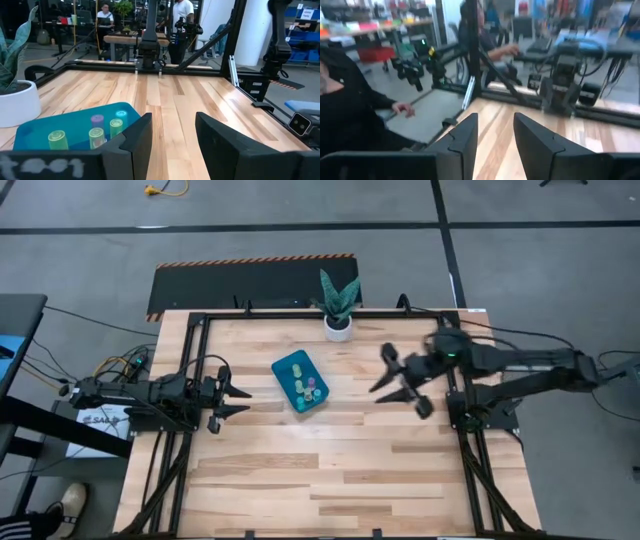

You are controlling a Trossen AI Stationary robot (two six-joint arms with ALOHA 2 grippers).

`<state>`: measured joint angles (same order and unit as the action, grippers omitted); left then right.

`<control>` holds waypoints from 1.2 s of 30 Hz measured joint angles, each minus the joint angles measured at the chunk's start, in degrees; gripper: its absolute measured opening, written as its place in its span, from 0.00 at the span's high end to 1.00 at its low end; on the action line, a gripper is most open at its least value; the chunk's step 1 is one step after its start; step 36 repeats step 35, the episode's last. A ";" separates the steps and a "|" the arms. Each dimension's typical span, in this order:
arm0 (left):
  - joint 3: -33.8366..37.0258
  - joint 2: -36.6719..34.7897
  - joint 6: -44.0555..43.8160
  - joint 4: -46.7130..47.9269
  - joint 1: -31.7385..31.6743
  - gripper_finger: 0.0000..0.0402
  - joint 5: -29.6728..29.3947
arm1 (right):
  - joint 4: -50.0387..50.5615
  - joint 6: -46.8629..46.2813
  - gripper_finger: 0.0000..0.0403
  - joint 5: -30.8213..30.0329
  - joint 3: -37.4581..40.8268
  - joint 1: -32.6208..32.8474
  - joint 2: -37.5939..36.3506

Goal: Pick and place pill bottles into a basket
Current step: Return to Home Position

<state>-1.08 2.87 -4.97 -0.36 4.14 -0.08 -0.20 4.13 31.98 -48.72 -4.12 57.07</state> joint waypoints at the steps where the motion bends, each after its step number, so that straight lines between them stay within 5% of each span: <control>1: 0.00 -0.01 0.00 0.00 -0.01 0.65 -0.02 | -1.90 -0.45 0.70 0.61 2.67 0.06 -2.73; 13: 0.00 -0.02 0.00 0.00 0.00 0.65 -0.22 | -18.65 -3.68 0.70 2.34 26.98 3.49 -35.51; 21: 0.00 -0.02 0.00 0.00 -0.01 0.65 -0.26 | -17.54 -1.08 0.70 -7.75 36.67 8.72 -50.26; 26: 0.00 -0.02 0.00 0.00 -0.02 0.65 -0.28 | -17.98 -0.64 0.70 -9.48 42.04 12.30 -56.95; 36: 0.00 -0.02 0.00 -0.02 -0.01 0.65 -0.37 | -12.89 4.69 0.70 -15.73 43.65 17.98 -56.93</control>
